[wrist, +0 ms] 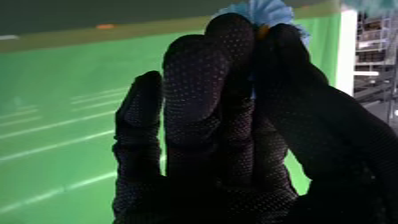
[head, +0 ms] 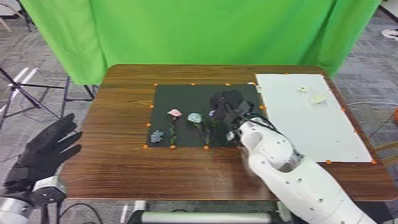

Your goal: Arrange flowers

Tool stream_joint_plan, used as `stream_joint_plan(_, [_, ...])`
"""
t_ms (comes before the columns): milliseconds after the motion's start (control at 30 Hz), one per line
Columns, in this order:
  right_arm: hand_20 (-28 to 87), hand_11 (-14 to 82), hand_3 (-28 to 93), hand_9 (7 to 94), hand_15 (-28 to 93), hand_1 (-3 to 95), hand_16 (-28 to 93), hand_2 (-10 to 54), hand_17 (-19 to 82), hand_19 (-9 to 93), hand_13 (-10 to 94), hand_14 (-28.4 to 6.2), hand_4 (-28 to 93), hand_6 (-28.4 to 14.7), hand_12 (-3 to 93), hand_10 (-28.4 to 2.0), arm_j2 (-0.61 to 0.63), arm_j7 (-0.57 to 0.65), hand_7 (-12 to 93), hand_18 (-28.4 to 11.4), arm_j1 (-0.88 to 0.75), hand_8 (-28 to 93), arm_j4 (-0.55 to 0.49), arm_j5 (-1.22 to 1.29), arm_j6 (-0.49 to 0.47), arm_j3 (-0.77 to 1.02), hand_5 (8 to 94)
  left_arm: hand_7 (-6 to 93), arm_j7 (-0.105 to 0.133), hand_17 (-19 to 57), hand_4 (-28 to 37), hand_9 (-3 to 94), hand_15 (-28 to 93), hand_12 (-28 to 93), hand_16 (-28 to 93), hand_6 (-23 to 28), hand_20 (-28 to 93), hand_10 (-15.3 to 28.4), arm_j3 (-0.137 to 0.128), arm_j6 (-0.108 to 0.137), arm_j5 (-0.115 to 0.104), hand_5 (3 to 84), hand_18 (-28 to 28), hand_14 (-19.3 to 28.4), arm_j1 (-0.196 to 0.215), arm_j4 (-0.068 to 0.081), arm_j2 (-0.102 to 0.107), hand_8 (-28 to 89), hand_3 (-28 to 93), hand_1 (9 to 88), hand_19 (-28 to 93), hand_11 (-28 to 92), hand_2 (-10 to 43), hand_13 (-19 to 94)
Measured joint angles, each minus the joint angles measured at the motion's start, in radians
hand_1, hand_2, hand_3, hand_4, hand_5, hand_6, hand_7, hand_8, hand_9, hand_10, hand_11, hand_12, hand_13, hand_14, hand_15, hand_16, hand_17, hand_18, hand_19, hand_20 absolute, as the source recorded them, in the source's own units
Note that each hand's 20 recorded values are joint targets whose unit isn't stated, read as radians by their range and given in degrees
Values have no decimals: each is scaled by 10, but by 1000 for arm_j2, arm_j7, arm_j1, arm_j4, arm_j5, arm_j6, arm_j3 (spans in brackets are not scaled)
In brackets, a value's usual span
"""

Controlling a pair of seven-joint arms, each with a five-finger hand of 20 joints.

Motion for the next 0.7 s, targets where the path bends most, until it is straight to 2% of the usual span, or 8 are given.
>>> stream_joint_plan(233, [490,166,806,803,551,429,351,-95,223,731,718,-25,-283,25,481,-56,-24,11,483,-176,3,-28,6,-5,-11,-5,630,197,-4,-126,-283,172,173,183,59,4,94,88,1,0,0,211,180,122,-3,1,0,-102,705,244,363,121,14,129])
stream_joint_plan(333, [497,220,807,753,556,408,327,-95,209,727,689,-29,-283,26,419,-64,-27,10,457,-179,3,-49,4,-5,-20,-4,599,197,-4,-126,-283,172,173,183,59,4,94,89,1,0,0,211,180,122,-3,1,0,-102,705,244,363,121,15,129])
stream_joint_plan(467, [500,251,823,714,557,390,314,-95,198,724,660,-34,-283,25,384,-69,-28,11,437,-181,3,-45,-1,-7,-51,1,582,196,-5,-126,-283,172,173,181,59,4,94,89,1,-1,0,211,180,122,-3,1,0,-103,706,244,363,120,15,129])
stream_joint_plan(700, [505,301,839,680,575,356,270,-95,187,722,647,-38,-283,28,337,-78,-28,22,401,-184,1,-59,-3,-10,-84,12,572,196,-6,-126,-283,172,176,182,59,3,94,89,1,-1,0,211,181,124,-4,2,0,-102,706,244,364,121,16,129])
